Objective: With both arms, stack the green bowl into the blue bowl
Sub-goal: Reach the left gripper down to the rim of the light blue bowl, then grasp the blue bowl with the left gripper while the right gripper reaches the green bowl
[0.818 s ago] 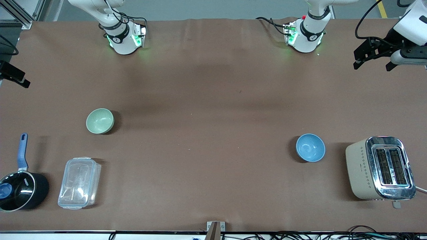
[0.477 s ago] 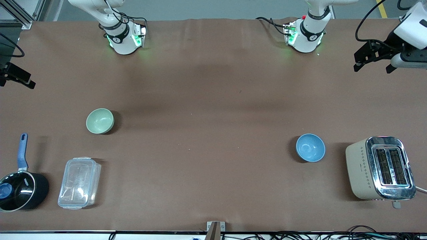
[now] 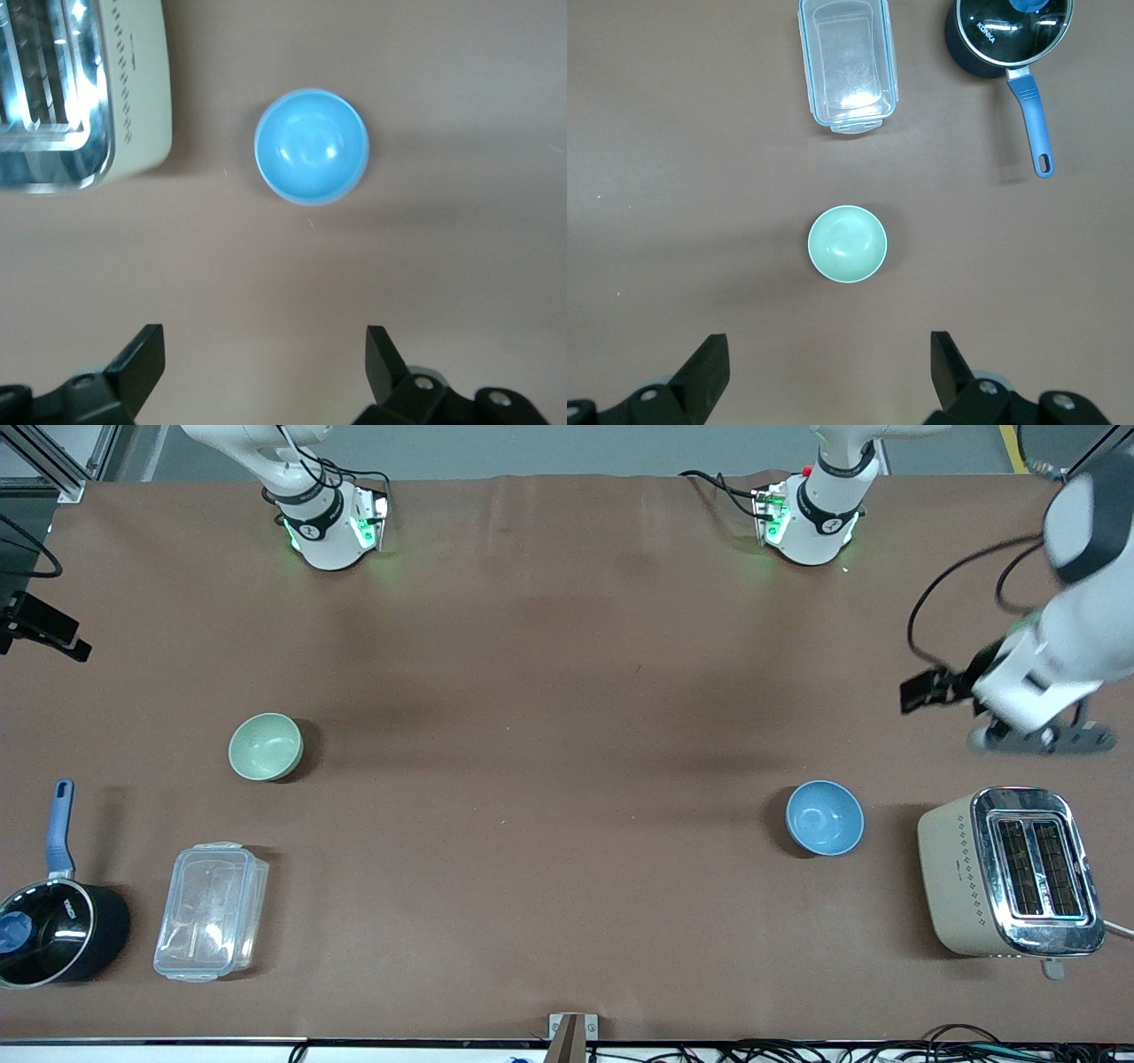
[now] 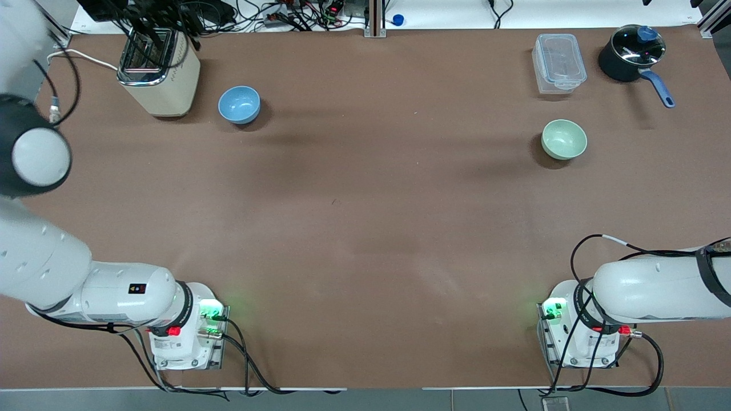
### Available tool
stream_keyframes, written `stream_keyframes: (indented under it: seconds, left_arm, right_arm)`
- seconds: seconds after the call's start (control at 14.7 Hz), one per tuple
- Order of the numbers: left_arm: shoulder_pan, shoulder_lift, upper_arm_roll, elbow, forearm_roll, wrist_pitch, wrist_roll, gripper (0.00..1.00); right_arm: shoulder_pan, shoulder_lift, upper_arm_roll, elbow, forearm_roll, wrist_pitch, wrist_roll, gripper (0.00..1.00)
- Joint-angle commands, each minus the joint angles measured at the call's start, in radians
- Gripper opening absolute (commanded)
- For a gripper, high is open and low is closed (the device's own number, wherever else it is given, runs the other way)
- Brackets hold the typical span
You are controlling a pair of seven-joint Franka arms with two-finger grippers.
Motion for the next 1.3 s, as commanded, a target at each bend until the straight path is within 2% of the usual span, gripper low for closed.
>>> stream_keyframes:
  seconds: [0.0, 0.2, 0.41, 0.68, 1.09, 1.23]
  left_arm:
    - [0.0, 0.057, 0.0, -0.084, 0.065, 0.164, -0.017, 1.0]
    - [0.011, 0.15, 0.0, -0.117, 0.078, 0.303, -0.016, 1.0]
    - [0.014, 0.236, -0.002, -0.118, 0.078, 0.382, -0.016, 0.98]
    - [0.029, 0.301, -0.002, -0.147, 0.078, 0.494, -0.014, 0.79]
    - [0.049, 0.36, -0.002, -0.195, 0.078, 0.634, -0.014, 0.71]
    - [0.052, 0.368, -0.002, -0.194, 0.078, 0.637, -0.014, 0.55]
  right_arm:
    - [-0.01, -0.013, 0.012, -0.027, -0.017, 0.007, 0.006, 0.99]
    - [-0.012, -0.012, 0.003, -0.056, -0.015, 0.035, -0.006, 1.0]
    - [-0.012, -0.013, -0.026, -0.166, -0.011, 0.128, -0.043, 1.0]
    - [-0.01, -0.01, -0.065, -0.367, 0.0, 0.318, -0.111, 1.0]
    - [-0.015, 0.057, -0.072, -0.611, 0.041, 0.644, -0.117, 1.0]
    - [-0.016, 0.112, -0.088, -0.637, 0.06, 0.695, -0.154, 1.0]
